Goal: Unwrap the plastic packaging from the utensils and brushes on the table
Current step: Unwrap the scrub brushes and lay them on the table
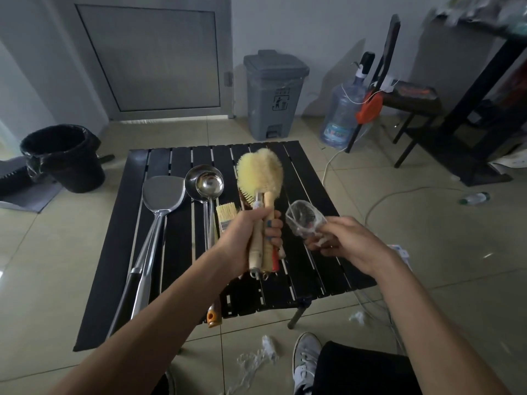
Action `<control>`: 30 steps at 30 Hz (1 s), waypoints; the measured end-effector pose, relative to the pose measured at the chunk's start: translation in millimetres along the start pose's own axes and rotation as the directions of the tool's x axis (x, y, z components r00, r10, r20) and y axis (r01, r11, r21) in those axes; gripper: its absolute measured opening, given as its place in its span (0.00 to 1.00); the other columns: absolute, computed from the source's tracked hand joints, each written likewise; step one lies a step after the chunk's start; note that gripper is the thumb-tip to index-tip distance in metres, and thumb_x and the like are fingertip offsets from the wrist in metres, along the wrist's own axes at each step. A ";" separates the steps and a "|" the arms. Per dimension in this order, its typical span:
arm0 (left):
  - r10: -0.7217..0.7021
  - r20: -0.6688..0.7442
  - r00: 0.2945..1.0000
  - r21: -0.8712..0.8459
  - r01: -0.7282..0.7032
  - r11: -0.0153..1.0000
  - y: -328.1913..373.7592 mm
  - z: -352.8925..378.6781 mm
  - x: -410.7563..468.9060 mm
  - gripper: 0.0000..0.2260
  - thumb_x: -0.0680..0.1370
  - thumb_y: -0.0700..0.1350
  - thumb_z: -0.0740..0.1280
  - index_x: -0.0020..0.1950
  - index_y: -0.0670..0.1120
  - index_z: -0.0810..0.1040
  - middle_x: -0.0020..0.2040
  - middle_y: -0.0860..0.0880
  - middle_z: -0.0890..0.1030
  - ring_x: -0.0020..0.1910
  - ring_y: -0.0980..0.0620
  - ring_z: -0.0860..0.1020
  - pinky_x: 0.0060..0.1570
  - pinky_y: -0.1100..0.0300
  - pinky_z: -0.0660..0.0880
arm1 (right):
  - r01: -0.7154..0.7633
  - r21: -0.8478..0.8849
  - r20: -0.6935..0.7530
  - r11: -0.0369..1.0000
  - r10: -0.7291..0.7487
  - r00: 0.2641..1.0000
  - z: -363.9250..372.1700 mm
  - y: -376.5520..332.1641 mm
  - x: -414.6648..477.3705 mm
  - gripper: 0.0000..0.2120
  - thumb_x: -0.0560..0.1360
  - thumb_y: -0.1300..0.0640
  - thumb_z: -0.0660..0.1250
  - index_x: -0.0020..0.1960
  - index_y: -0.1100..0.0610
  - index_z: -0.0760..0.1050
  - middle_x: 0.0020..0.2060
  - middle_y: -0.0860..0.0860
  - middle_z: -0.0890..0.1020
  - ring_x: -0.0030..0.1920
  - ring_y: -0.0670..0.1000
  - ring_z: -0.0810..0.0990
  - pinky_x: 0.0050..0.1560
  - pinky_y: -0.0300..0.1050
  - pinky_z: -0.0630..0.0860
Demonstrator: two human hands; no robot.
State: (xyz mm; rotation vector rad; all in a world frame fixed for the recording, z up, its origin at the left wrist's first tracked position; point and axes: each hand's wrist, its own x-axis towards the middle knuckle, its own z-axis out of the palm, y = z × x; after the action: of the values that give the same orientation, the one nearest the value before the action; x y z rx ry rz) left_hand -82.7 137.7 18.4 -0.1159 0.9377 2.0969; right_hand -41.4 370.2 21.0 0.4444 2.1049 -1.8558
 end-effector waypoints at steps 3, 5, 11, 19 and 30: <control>0.042 -0.032 0.999 0.129 -0.038 0.991 -7.9 6.6 8.4 0.08 0.83 0.43 0.66 0.60 0.41 0.76 0.39 0.48 0.78 0.34 0.53 0.77 0.38 0.57 0.78 | 0.096 -0.017 -0.202 0.995 -0.098 0.975 5.5 0.2 0.1 0.10 0.82 0.66 0.64 0.58 0.57 0.81 0.47 0.57 0.88 0.46 0.53 0.88 0.41 0.48 0.85; 0.086 -0.044 0.995 0.144 -0.079 0.986 -14.6 14.0 14.8 0.10 0.83 0.42 0.66 0.63 0.39 0.76 0.41 0.47 0.81 0.37 0.52 0.80 0.39 0.56 0.80 | 0.067 -0.265 -0.310 0.962 -0.151 0.938 8.8 2.7 -0.2 0.12 0.81 0.66 0.63 0.59 0.52 0.78 0.47 0.55 0.86 0.45 0.54 0.87 0.45 0.54 0.85; 0.129 -0.044 0.991 0.116 -0.123 0.986 -31.8 29.2 34.0 0.15 0.84 0.40 0.66 0.68 0.33 0.74 0.46 0.42 0.85 0.45 0.48 0.86 0.45 0.56 0.83 | -0.002 -0.539 -0.235 0.843 -0.148 0.961 19.1 3.1 -5.7 0.21 0.79 0.59 0.60 0.65 0.40 0.59 0.47 0.49 0.79 0.42 0.50 0.79 0.36 0.45 0.70; 0.097 -0.028 0.995 0.041 -0.096 0.995 -40.4 27.7 51.9 0.12 0.83 0.48 0.68 0.60 0.40 0.81 0.55 0.43 0.87 0.55 0.44 0.87 0.52 0.45 0.84 | -0.146 -0.146 -0.007 0.978 0.146 0.989 9.3 -8.3 -26.8 0.28 0.74 0.26 0.60 0.31 0.44 0.83 0.31 0.47 0.73 0.28 0.45 0.64 0.31 0.42 0.59; 0.075 0.085 0.994 0.272 -0.095 0.958 -44.7 28.2 48.7 0.21 0.84 0.59 0.64 0.60 0.44 0.84 0.48 0.44 0.85 0.47 0.49 0.85 0.48 0.54 0.83 | 0.085 -0.206 0.089 0.975 -0.067 0.994 17.6 3.8 -28.9 0.25 0.68 0.37 0.76 0.45 0.60 0.84 0.29 0.51 0.74 0.26 0.44 0.68 0.29 0.39 0.63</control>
State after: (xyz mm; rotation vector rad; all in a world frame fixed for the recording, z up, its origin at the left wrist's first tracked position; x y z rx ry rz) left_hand -76.7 205.0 -5.9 0.1481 1.1965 2.0103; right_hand -13.2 352.2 27.5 0.2368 2.2591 -1.6367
